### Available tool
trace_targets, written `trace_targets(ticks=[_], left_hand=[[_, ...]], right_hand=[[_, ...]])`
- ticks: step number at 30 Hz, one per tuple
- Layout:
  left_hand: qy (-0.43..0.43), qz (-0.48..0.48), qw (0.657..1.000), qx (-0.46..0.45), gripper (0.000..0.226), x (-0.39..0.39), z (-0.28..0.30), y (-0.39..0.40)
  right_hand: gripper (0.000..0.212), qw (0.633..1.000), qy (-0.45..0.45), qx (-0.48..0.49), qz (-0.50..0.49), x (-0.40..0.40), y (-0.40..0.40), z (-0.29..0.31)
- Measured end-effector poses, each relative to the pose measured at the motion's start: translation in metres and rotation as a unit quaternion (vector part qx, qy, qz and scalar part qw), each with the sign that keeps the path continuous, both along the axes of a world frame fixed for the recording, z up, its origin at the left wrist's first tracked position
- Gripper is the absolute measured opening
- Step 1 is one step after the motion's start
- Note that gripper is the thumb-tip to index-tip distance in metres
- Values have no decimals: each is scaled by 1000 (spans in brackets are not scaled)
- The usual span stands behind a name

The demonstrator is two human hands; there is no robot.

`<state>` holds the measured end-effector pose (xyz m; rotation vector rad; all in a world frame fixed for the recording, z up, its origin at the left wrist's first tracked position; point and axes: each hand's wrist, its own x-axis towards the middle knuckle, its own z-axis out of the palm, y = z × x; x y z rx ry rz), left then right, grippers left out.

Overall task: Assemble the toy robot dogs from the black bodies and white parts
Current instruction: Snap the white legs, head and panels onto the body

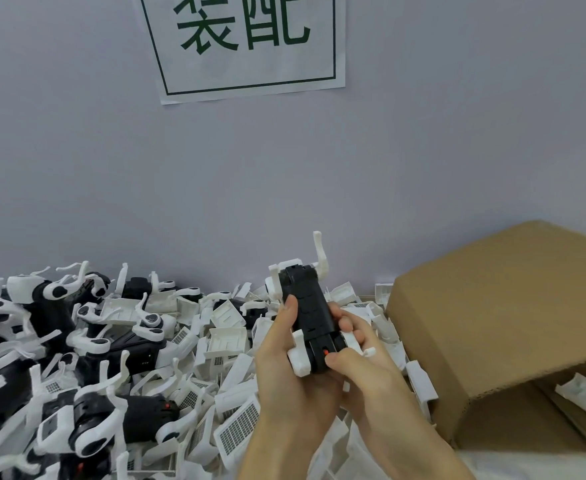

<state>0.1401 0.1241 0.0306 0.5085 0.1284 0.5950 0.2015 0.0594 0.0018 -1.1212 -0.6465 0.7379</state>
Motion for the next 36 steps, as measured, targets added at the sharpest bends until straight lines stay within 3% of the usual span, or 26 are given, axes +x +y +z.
trace_targets(ticks=[6, 12, 16, 21, 28, 31, 34, 36], left_hand=[[20, 24, 999, 10, 68, 1, -3, 1], [5, 17, 1000, 17, 51, 0, -3, 1], [13, 12, 1000, 17, 52, 0, -3, 0], [4, 13, 1000, 6, 57, 0, -3, 0], [1, 21, 1000, 17, 43, 0, 0, -1], [-4, 17, 1000, 15, 47, 0, -1, 0], [-4, 11, 1000, 24, 70, 1, -1, 0], [0, 12, 999, 36, 72, 1, -2, 1]], right_hand=[[53, 999, -18, -23, -34, -4, 2, 3], [40, 1000, -7, -12, -17, -5, 2, 3], [59, 999, -18, -19, -38, -5, 2, 3], [63, 1000, -7, -6, -21, -4, 2, 3], [46, 1000, 18, 20, 12, -1, 1, -1], [47, 1000, 10, 9, 0, -1, 1, -1], [54, 1000, -14, -8, -19, -3, 0, 4], [48, 999, -18, -10, -27, -3, 0, 5]])
